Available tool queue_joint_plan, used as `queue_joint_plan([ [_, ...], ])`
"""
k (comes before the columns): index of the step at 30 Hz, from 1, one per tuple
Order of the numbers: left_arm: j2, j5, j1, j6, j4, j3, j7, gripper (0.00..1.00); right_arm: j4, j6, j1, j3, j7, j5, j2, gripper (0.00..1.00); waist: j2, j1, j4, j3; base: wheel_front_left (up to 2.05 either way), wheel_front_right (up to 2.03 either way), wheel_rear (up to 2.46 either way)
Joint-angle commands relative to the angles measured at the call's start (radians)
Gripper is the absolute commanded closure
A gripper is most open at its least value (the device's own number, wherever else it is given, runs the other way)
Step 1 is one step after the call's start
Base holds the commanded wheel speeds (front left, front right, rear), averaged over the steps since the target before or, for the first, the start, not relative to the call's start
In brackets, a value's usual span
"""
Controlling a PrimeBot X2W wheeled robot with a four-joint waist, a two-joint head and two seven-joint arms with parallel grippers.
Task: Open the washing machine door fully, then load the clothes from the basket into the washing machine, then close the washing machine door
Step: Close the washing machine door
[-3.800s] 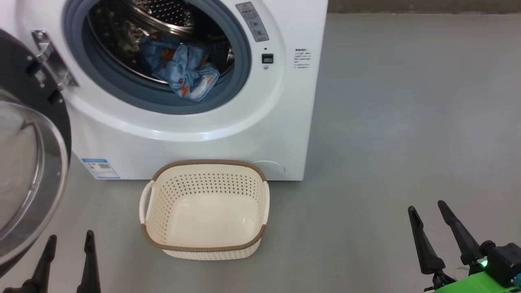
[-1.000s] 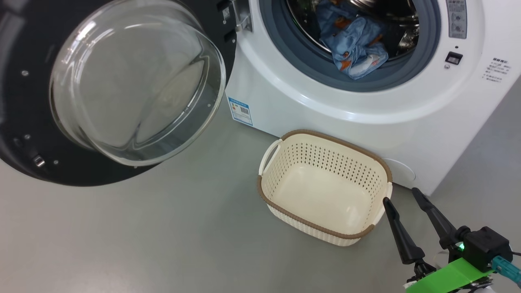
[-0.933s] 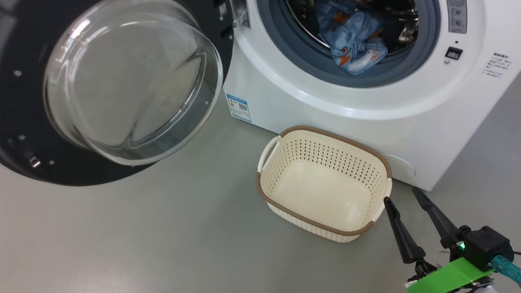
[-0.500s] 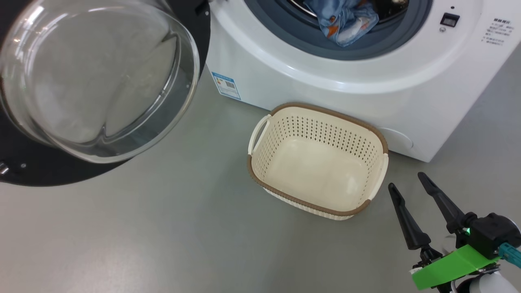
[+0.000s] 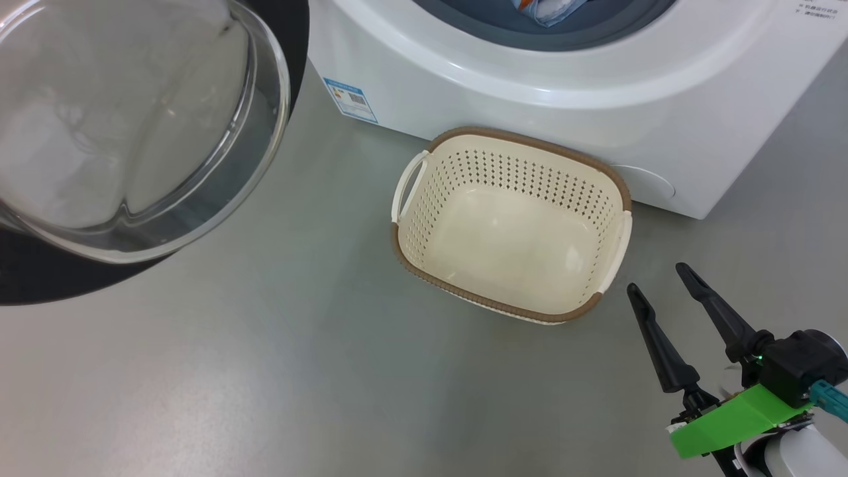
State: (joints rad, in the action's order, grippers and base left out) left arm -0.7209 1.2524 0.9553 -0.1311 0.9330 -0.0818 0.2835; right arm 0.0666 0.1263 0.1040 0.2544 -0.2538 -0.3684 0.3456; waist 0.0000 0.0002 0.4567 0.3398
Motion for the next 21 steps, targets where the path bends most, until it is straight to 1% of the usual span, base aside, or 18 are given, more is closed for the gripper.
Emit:
queue_joint_plan([
  [1, -0.093, 0.011, 0.029, 0.0, 0.0, -0.014, 0.022, 1.0, -0.024, 0.004, 0.013, 0.023, -0.008, 0.01, 0.014, 0.0, 0.0, -0.0002, -0.003, 0.007, 0.0, 0.0, 0.0],
  [9, -0.108, 0.028, 0.062, 0.0, 0.051, 0.018, 0.083, 1.0, -0.028, 0.004, 0.019, 0.029, -0.008, 0.01, 0.025, 0.0, 0.0, -0.0002, -0.01, 0.026, 0.0, 0.0, 0.0],
  [21, -0.101, 0.064, 0.068, 0.0, 0.05, 0.062, 0.181, 1.0, -0.027, 0.004, 0.021, 0.028, -0.008, 0.013, 0.033, 0.0, 0.0, -0.0002, -0.006, 0.033, 0.0, 0.0, 0.0],
])
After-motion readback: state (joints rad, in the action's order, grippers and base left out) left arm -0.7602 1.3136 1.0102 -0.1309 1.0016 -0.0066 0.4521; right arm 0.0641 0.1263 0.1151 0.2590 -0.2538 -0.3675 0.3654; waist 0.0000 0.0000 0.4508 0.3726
